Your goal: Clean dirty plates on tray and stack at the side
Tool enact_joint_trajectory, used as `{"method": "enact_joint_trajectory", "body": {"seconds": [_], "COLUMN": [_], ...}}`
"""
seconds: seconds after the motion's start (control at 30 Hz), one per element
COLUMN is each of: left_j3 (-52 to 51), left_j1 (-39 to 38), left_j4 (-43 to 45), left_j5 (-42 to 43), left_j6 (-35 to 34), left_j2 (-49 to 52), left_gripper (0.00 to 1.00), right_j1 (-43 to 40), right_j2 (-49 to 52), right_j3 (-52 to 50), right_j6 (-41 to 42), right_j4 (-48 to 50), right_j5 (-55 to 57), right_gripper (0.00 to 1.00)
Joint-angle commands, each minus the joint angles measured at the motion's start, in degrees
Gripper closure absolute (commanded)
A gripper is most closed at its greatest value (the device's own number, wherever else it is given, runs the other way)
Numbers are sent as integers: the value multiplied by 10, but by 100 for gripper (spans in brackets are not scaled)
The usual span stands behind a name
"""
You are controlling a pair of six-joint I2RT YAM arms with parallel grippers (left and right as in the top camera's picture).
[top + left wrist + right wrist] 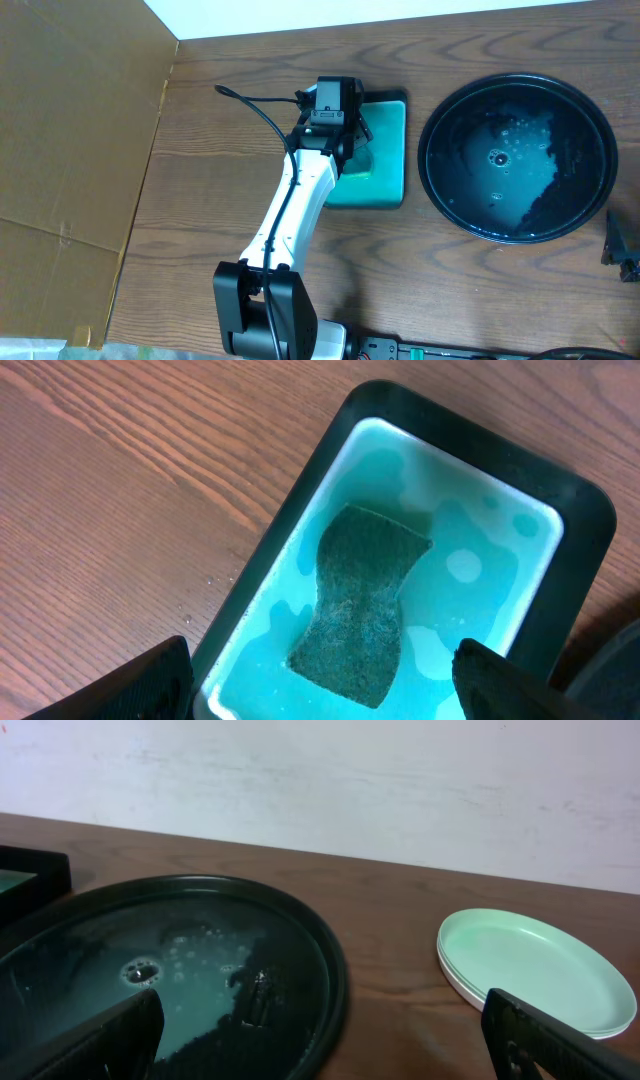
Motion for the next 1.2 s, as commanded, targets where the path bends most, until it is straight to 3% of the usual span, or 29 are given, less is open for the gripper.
{"method": "enact_joint_trajectory", "body": {"seconds": [0.0,0.67,0.83,1.0,1.17], "left_j3": [-3,-3,-3,-3,-26], "left_j1": [0,0,0,0,0], "left_j4": [-2,-4,-35,-84,-62], "left_j5": [-7,-12,-11,-5,71], "left_j6": [1,7,53,146,235], "left_j2": [2,3,3,-11,-64], "left_gripper": [16,16,16,16,16], "right_j1": [-5,-5,-5,-5,-4], "right_j2": [-3,-2,-2,-2,-2], "right_j3": [-1,-1,-1,-1,-1], "right_j6": [-5,-5,-5,-5,-5], "right_j4": [-2,-2,-2,-2,-2], "right_j5": [-7,-7,-7,-7,-7], "right_gripper": [1,1,1,1,1]}}
